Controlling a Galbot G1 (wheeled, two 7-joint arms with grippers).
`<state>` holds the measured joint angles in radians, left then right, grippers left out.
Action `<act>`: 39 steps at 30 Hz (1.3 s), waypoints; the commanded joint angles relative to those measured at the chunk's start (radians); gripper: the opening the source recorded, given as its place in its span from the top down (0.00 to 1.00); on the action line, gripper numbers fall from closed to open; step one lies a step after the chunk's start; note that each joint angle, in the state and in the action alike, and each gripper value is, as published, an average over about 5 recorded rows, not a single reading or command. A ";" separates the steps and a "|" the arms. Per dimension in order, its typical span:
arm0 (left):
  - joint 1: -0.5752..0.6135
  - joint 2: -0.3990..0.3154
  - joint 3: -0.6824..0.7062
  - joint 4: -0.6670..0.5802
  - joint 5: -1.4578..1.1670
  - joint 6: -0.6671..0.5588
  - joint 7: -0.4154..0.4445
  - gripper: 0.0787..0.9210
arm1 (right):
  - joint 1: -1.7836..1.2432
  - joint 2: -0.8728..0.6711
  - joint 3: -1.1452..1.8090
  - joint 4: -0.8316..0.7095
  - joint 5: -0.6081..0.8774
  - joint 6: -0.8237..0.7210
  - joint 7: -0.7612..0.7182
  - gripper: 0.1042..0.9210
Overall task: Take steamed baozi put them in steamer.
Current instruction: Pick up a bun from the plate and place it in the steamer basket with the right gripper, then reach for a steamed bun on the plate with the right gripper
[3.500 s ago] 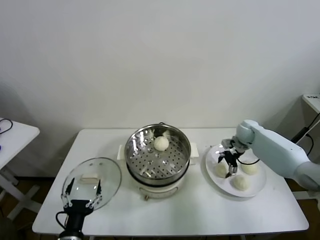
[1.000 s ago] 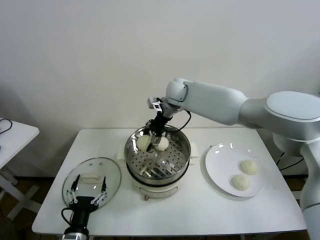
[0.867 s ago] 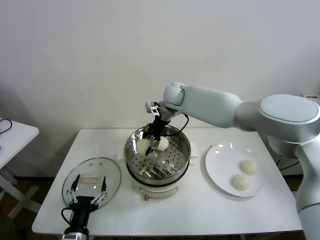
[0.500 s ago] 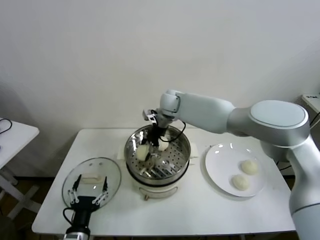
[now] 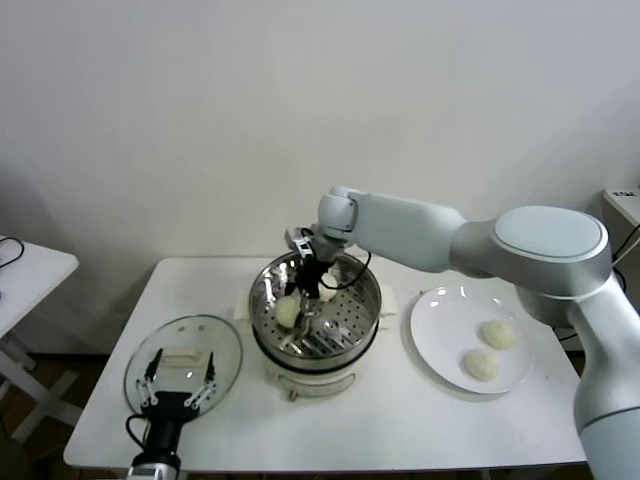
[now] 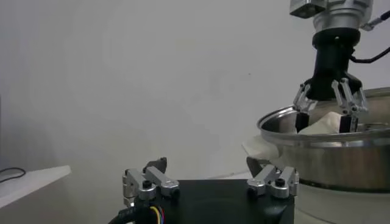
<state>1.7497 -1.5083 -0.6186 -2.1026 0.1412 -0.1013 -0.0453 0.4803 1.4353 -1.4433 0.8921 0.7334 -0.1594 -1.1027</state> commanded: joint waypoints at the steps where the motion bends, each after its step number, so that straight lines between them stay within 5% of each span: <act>1: 0.001 -0.001 0.000 0.002 0.001 -0.001 0.000 0.12 | -0.004 0.004 0.000 0.000 -0.011 0.001 0.001 0.14; 19: 0.005 0.008 0.000 -0.001 0.004 -0.001 0.000 0.12 | 0.147 -0.127 0.004 0.127 -0.038 0.031 -0.037 0.12; 29: 0.005 0.011 -0.001 0.002 0.009 -0.004 -0.001 0.12 | 0.342 -0.499 -0.033 0.385 -0.103 0.084 -0.099 0.12; 39: 0.016 0.016 -0.005 -0.008 0.002 -0.014 -0.007 0.12 | 0.253 -0.854 0.003 0.483 -0.384 0.162 -0.168 0.12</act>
<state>1.7644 -1.4928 -0.6236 -2.1065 0.1437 -0.1124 -0.0518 0.7385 0.8477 -1.4565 1.2691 0.5128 -0.0334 -1.2331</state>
